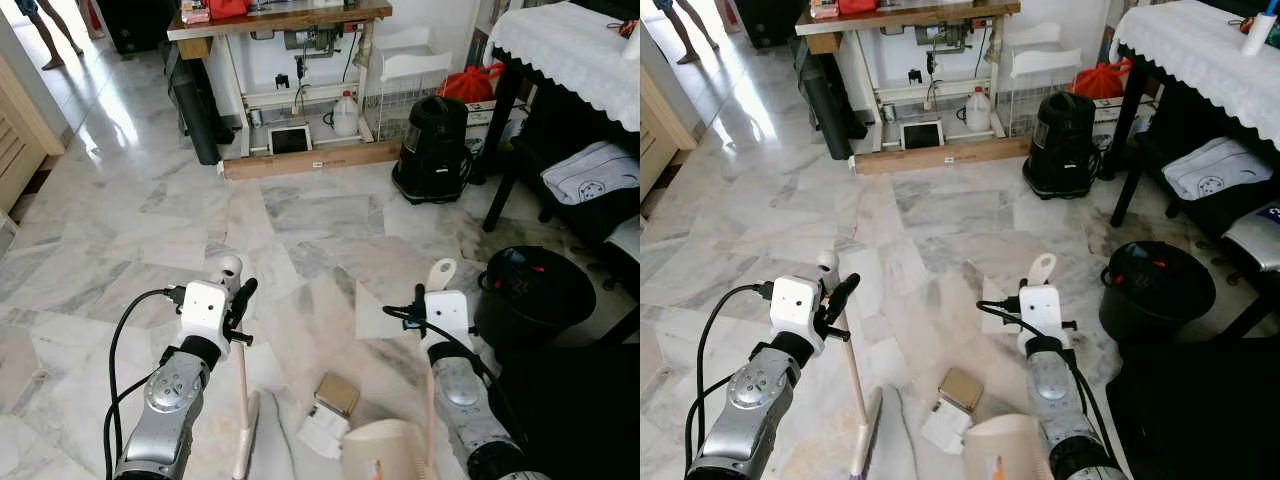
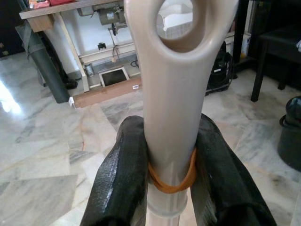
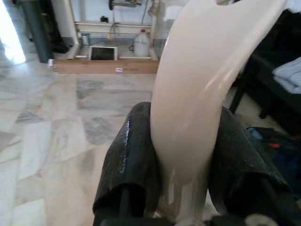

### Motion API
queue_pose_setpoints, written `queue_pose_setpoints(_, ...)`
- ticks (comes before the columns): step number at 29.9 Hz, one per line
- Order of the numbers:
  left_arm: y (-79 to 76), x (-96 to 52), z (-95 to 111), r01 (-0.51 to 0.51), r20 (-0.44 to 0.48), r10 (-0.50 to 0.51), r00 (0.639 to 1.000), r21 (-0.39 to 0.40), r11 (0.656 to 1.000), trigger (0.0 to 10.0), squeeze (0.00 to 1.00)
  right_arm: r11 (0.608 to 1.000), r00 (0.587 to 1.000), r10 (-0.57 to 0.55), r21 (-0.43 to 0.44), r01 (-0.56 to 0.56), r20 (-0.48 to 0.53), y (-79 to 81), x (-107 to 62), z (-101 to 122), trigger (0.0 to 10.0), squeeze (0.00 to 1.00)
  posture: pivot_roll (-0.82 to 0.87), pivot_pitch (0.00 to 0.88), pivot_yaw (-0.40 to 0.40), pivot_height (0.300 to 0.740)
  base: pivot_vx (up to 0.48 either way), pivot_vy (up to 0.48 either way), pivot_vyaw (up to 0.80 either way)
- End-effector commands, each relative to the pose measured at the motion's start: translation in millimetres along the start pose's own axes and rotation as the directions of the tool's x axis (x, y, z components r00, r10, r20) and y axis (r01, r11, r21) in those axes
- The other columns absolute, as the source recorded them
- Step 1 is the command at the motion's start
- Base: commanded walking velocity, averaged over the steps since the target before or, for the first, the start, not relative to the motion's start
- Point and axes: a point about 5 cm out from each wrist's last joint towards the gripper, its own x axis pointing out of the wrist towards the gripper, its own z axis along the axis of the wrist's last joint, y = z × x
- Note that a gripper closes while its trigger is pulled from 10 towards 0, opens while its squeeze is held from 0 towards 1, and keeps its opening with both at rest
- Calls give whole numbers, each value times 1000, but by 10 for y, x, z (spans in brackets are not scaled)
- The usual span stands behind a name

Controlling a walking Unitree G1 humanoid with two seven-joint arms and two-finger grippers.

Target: Sweep floor

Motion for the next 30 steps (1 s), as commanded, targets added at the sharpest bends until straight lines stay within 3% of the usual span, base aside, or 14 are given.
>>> queue_pose_setpoints(1,48,5,103,-12,41,11,999,11,1000,10000,0,1000,999,21,9,-21,33,43,39,74,10000,0,161,71,81,740,0,0,0)
queue_pose_setpoints(14,38,96,159,-30,82,27,996,39,999,10000,0,995,996,-88,-37,90,32,-141,53,54,10000,0,145,70,76,740,0,0,0)
queue_pose_setpoints(30,54,270,-90,-21,23,20,1000,33,999,10000,0,994,993,-106,-28,107,50,-135,-68,-22,10000,0,101,122,73,740,0,0,0)
